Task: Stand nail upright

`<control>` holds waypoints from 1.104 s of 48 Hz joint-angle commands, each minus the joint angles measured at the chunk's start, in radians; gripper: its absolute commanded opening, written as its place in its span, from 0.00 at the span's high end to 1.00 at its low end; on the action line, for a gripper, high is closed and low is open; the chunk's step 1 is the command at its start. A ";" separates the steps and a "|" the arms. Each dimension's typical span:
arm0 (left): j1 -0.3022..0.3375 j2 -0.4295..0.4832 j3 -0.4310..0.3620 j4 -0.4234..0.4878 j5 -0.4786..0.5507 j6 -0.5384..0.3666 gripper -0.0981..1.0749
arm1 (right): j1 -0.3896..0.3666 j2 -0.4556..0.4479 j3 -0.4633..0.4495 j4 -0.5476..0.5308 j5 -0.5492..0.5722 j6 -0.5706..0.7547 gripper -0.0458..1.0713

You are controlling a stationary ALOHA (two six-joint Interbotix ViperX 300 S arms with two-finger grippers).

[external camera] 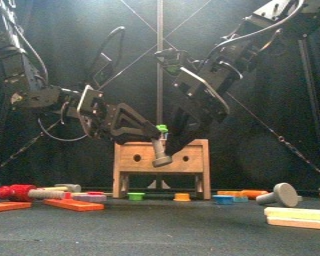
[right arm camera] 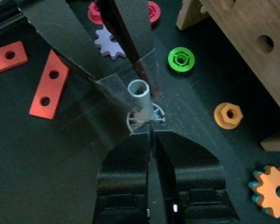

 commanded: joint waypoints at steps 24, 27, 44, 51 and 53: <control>0.002 -0.017 -0.018 0.002 -0.006 0.000 0.43 | -0.037 0.025 -0.038 -0.005 -0.032 -0.003 0.62; 0.002 -0.015 -0.017 0.000 -0.003 0.000 0.43 | -0.037 0.021 -0.037 -0.002 -0.031 -0.003 0.62; 0.002 -0.009 -0.012 0.000 0.101 0.002 0.43 | -0.031 -0.034 -0.009 0.000 -0.026 -0.003 0.62; 0.002 -0.003 -0.015 0.000 0.118 0.002 0.43 | -0.031 -0.061 0.023 0.008 -0.015 -0.002 0.62; 0.002 0.003 -0.015 0.000 0.121 0.002 0.43 | -0.031 -0.071 0.032 0.014 -0.006 -0.002 0.62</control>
